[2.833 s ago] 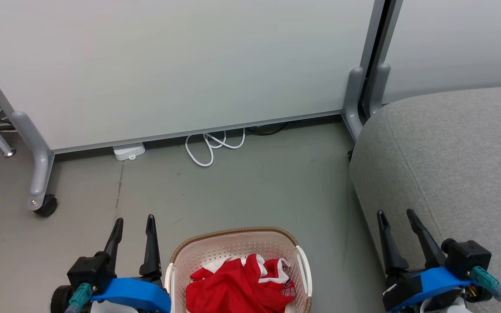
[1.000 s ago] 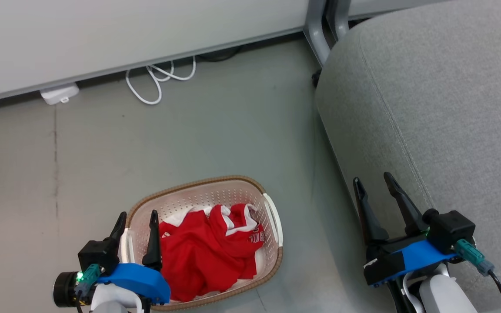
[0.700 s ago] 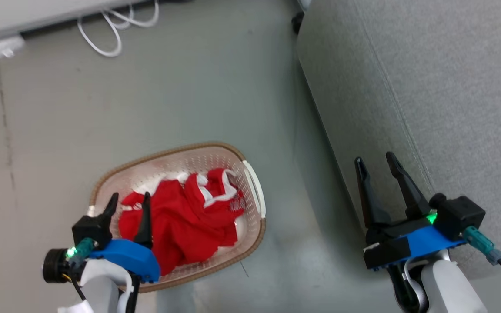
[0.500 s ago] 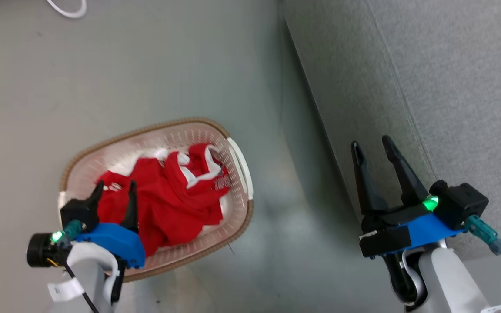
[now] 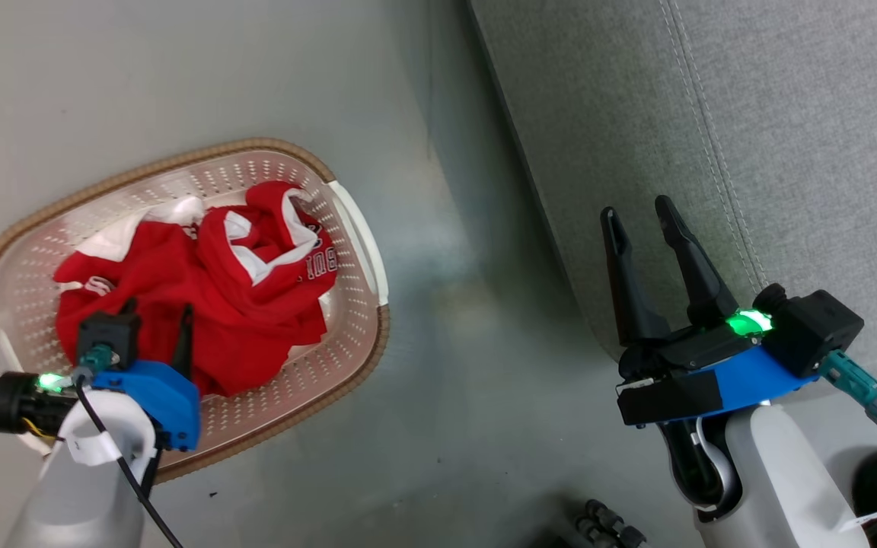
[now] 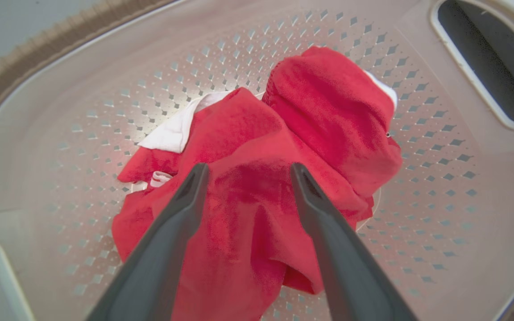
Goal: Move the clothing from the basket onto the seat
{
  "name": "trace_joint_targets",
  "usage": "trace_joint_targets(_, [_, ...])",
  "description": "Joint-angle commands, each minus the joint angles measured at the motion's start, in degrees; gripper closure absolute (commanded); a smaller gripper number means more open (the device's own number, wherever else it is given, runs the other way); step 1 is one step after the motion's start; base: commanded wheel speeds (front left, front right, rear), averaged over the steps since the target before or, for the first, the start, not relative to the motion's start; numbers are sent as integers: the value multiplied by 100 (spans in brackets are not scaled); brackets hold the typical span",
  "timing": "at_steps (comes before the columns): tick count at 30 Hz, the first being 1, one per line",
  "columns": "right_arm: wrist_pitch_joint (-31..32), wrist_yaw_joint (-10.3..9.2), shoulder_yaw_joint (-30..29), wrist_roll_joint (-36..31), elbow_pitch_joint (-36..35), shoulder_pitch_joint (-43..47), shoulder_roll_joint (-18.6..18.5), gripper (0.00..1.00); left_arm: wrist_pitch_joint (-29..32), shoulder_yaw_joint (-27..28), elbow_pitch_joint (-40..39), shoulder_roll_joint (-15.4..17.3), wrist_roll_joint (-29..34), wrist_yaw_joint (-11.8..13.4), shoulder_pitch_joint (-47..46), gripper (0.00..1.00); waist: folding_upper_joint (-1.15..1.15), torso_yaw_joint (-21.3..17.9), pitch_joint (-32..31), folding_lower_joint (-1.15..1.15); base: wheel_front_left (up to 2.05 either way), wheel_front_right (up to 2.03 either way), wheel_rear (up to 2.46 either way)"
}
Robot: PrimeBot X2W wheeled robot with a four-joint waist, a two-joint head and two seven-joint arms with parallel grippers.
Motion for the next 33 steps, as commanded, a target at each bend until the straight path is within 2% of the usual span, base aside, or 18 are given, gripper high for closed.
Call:
trace_joint_targets(1, [-18, 1, 32, 34, -30, -116, -2, 0, 6, -50, 57, 106, 55, -32, -190, 0, 0, -102, 106, -1, 0, 0, 0])
trace_joint_targets(13, [-19, 1, 181, 227, -73, -169, -3, 0, 327, -465, 529, 513, 359, -2, -670, 0, 0, -351, 399, -1, 0, 0, 0])
trace_joint_targets(20, [-20, 1, 266, 310, -77, -197, -3, 0, 725, -670, 772, 610, 366, -36, -813, 0, 0, -408, 469, -1, 0, 0, 0])
trace_joint_targets(24, [-20, 1, 292, 334, -79, -185, -3, 0, 759, -729, 836, 649, 315, -43, -825, 0, 0, -434, 487, -1, 0, 0, 0])
trace_joint_targets(25, [-20, 1, 291, 336, -72, -185, -3, 0, 747, -734, 853, 665, 310, -44, -815, 38, 0, -438, 487, -1, 0, 0, 0])
trace_joint_targets(26, [-20, 1, 291, 337, -63, -186, -3, 0, 731, -740, 862, 669, 293, -45, -807, 71, 0, -441, 485, -1, 0, 0, 0])
trace_joint_targets(27, [-20, 1, 289, 335, -52, -189, -3, 0, 725, -728, 882, 662, 252, -45, -795, 100, 0, -446, 480, -1, 0, 0, 0])
trace_joint_targets(33, [-19, 1, 257, 305, -12, -236, -3, 0, 716, -784, 991, 609, 86, -34, -751, 100, 0, -447, 419, -1, 0, 0, 0])
